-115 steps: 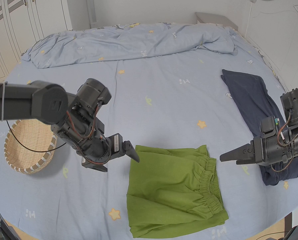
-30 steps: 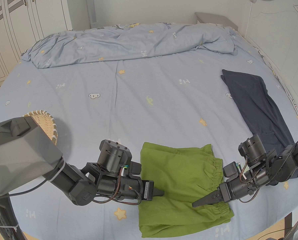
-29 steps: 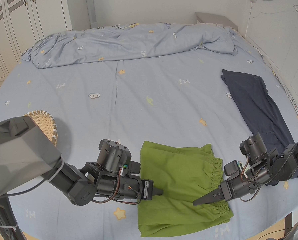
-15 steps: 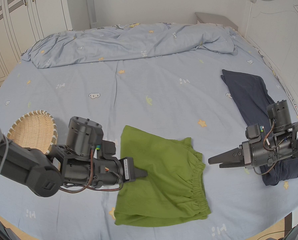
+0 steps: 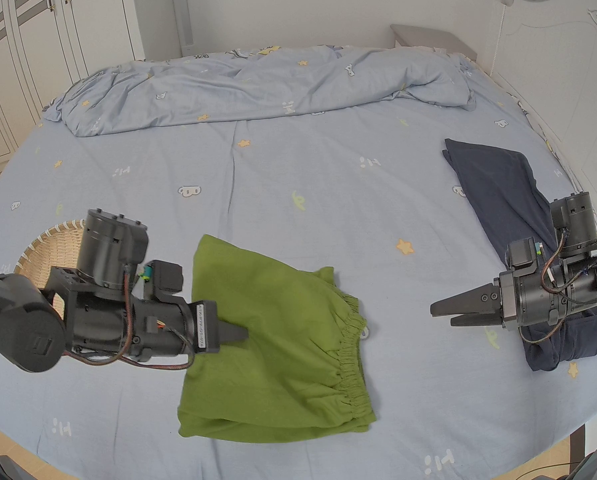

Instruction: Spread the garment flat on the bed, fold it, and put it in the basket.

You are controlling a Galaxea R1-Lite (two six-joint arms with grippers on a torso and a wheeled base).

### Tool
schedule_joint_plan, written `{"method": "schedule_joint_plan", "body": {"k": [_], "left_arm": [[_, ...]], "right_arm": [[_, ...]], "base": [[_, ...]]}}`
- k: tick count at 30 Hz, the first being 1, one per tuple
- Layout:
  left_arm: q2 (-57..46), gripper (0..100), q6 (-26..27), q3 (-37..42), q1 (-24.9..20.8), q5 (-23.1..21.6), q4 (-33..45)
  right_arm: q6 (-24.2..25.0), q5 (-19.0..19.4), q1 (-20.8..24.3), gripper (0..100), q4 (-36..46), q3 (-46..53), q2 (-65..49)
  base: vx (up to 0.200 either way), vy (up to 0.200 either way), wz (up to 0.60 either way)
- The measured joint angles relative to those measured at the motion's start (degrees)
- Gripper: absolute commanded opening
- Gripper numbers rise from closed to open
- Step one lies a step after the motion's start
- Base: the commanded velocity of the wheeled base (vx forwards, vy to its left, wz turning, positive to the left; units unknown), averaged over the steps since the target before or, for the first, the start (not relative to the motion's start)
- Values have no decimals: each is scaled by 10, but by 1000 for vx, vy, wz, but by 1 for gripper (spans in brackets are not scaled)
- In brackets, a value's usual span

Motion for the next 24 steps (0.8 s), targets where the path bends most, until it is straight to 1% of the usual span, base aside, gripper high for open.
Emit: {"method": "schedule_joint_plan", "body": {"k": [2, 7, 21, 24], "left_arm": [[-15, 0, 1, -1, 14, 0, 2], [-47, 0, 1, -4, 28, 0, 18], [-72, 0, 9, -7, 30, -1, 25], [-73, 0, 18, -5, 30, -1, 24]], "right_arm": [[0, 0, 2, 100, 0, 1, -1], [0, 0, 5, 100, 0, 2, -3], [0, 0, 5, 100, 0, 3, -4], [0, 0, 5, 100, 0, 4, -5]], "base": [[0, 200, 0], [0, 200, 0], [0, 200, 0], [0, 0, 0]]}}
